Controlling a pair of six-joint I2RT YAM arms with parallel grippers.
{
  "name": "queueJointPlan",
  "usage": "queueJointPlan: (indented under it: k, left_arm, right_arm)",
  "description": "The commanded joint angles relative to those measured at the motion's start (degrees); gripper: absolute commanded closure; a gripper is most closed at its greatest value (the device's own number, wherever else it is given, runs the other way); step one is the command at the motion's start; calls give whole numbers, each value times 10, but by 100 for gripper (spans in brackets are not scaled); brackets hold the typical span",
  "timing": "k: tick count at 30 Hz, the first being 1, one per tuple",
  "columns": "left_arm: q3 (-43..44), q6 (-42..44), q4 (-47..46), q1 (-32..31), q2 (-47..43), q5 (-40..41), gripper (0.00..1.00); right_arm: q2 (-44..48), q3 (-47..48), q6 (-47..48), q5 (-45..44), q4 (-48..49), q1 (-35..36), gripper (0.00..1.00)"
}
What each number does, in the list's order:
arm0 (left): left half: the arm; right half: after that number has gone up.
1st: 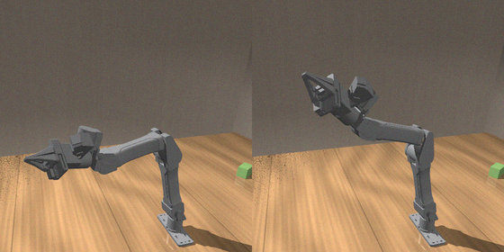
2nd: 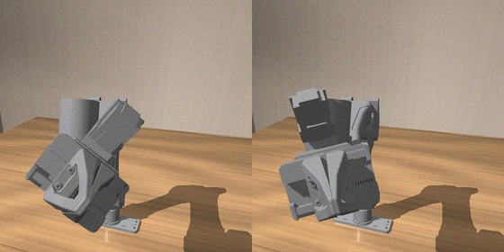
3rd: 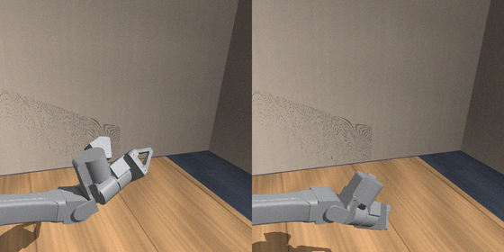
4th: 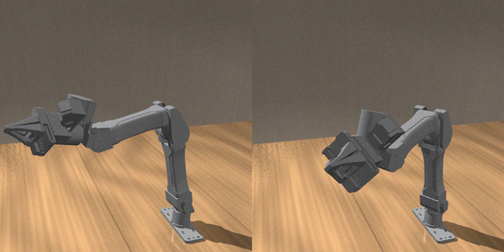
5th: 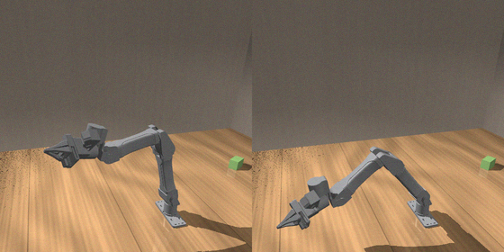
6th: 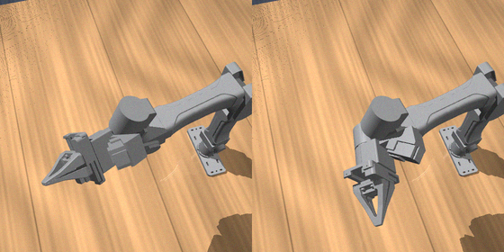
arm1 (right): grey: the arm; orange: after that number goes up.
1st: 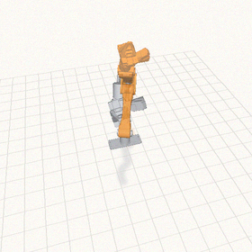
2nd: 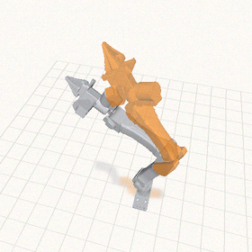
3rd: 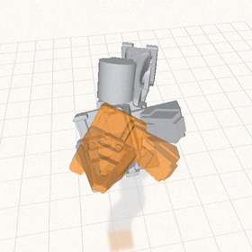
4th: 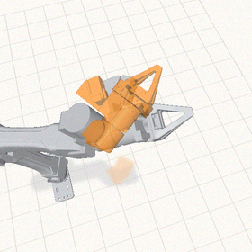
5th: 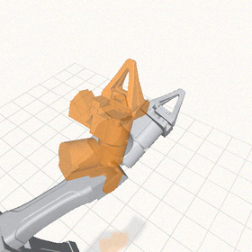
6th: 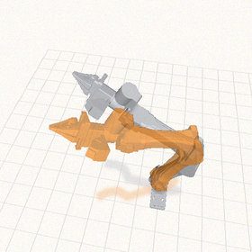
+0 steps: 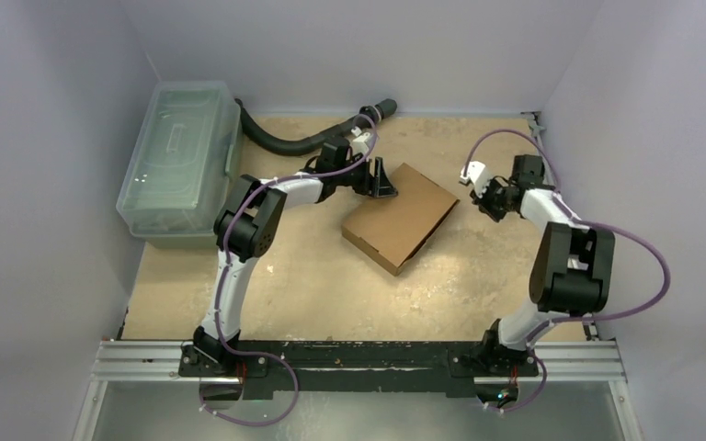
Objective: Fold the paper box
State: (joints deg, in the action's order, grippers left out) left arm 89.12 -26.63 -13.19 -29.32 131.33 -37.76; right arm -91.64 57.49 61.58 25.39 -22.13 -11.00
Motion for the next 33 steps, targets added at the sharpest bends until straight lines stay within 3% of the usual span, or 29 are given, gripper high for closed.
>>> queueJointPlan:
  k: [1,8,11,16,19,22,24,26,27,30,33]
  left_arm:
    - [-27,-8,59,-6,14,-6,36]
    - [-24,-1,60,-13,23,-33,36]
    - [-21,3,66,-17,26,-34,36]
    - [-27,-21,56,-9,8,7,32]
    - [-59,-73,-3,6,-25,42,27]
    - [-77,-103,-48,19,-62,64,21]
    - [-77,-101,-52,21,-86,78,18]
    - [-79,-90,-44,24,-114,93,15]
    - [-84,-81,-35,25,-131,102,13]
    - [-120,-62,-26,36,-183,116,5]
    - [-177,-63,-32,55,-235,97,4]
  right_arm:
    - [-58,48,-33,0,-11,52,100]
    - [-159,136,-115,-62,47,152,100]
    - [-148,144,-129,-25,36,157,100]
    - [-44,74,-103,-36,18,94,100]
    - [43,49,-93,-4,-18,21,100]
    - [144,15,-98,8,-8,12,99]
    - [208,-14,-165,33,43,12,84]
    - [240,-42,-365,21,129,12,50]
    - [238,-48,-435,46,142,12,43]
    - [169,-11,-523,186,68,12,31]
    - [137,-55,-679,254,143,12,22]
